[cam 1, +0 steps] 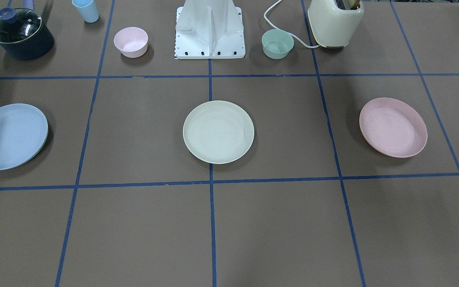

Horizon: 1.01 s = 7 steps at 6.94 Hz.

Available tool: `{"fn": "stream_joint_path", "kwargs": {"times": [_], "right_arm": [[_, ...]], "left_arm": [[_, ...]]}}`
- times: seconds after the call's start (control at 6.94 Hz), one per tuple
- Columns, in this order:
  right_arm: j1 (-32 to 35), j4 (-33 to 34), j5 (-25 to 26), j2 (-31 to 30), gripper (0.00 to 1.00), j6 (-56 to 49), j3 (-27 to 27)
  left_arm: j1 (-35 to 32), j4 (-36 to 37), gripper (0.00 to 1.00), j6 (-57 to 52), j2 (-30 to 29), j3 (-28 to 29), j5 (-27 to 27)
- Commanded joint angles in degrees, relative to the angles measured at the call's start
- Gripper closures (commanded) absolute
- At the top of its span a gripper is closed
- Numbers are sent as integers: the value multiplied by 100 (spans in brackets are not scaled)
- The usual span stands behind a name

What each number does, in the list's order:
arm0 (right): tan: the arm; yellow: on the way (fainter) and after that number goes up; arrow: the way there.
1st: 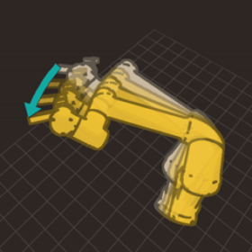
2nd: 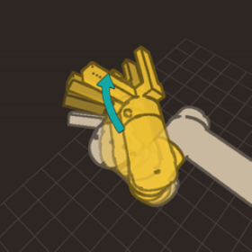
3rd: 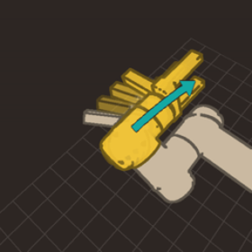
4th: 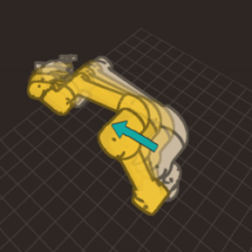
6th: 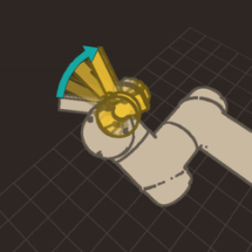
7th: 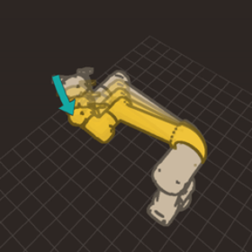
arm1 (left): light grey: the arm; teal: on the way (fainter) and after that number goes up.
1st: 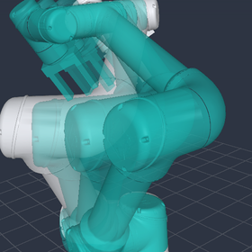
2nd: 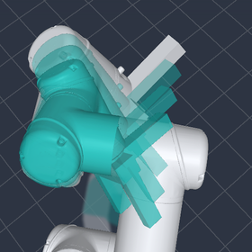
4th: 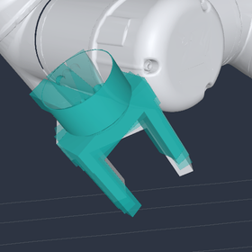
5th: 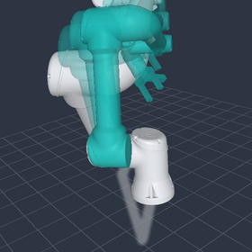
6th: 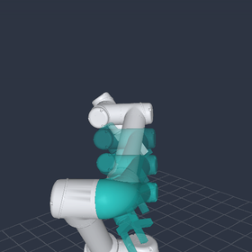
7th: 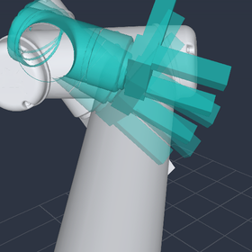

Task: Stack three plates with pink and blue

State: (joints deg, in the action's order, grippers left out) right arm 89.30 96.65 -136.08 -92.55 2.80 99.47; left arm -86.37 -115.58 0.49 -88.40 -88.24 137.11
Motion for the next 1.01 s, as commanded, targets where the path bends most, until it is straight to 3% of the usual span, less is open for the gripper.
{"fn": "stream_joint_path", "kwargs": {"times": [0.0,0.29,0.43,0.72,0.86], "right_arm": [[0,-154,2,1,0,-16,-77],[0,-618,-6,-17,0,1,-296],[0,-682,-6,-34,0,10,-288],[0,-691,-59,-26,0,10,-288],[0,-691,-68,-26,0,10,-280]], "left_arm": [[686,-873,0,1348,-37,289,343],[1698,-2558,0,3492,217,586,-234],[1912,-2940,0,3910,227,823,-325],[2264,-2935,0,3941,218,1045,-448],[2500,-2927,5,3941,218,1054,-710]]}}
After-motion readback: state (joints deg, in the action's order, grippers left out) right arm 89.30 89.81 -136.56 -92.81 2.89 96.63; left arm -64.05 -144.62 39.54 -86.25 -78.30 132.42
